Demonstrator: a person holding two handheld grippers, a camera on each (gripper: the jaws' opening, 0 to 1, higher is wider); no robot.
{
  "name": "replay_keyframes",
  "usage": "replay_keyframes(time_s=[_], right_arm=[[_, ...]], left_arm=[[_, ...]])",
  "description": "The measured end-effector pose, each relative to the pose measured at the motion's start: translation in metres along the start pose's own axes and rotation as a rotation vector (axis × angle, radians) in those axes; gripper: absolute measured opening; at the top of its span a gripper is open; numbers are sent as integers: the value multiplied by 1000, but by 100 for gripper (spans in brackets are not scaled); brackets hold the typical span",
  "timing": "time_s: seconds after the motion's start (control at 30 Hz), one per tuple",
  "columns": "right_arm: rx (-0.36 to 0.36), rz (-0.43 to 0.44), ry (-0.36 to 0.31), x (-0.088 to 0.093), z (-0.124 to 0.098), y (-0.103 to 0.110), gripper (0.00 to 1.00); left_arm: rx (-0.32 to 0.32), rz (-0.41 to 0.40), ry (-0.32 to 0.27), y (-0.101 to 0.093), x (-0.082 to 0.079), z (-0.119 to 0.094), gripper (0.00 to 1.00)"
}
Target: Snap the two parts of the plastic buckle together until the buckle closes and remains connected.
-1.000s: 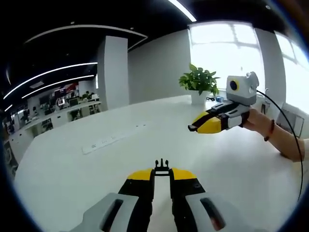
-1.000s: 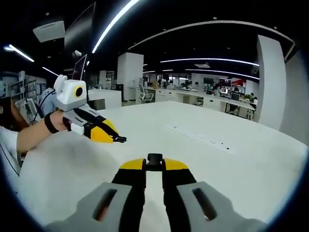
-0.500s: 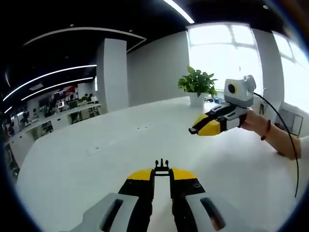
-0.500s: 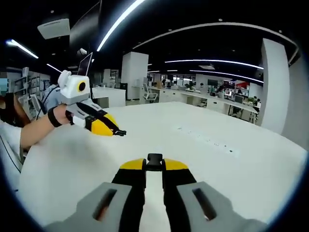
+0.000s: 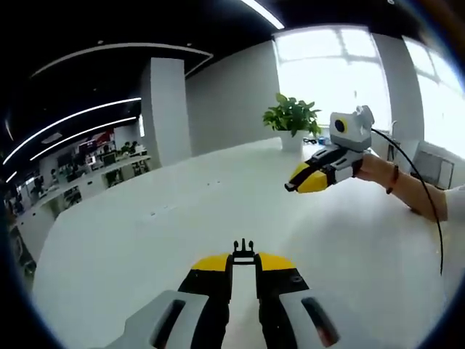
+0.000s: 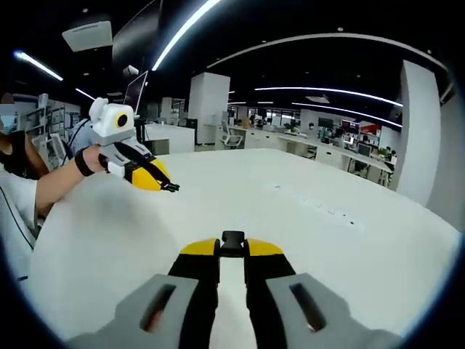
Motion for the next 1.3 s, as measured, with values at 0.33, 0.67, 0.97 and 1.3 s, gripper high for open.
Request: replay_keyframes(time_s=[0.33, 0.67, 0.97, 1.3], right_arm=[[-62, -15, -22, -4, -2, 22, 12], [-87, -54, -5, 0, -10, 43, 12], [-124, -70, 0, 3, -13, 69, 12], [-152, -67, -16, 4, -5, 71, 12]], left_arm=[[24, 5, -4, -6, 4, -11, 11], [74, 30, -4, -27, 9, -30, 11], [111, 25, -8, -51, 19, -42, 11], [142, 0, -10, -52, 21, -37, 11]])
Point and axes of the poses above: the point that each gripper's makers call its tool centre point, and the gripper's own axes: z roughly forward along the fingers, y roughly to its left, x roughly out of its underside, the point moved 1 cm from there along -z, roughly backward along the fingers, and after that the axes turned 14 degrees about -x, right-handed, at the moved point
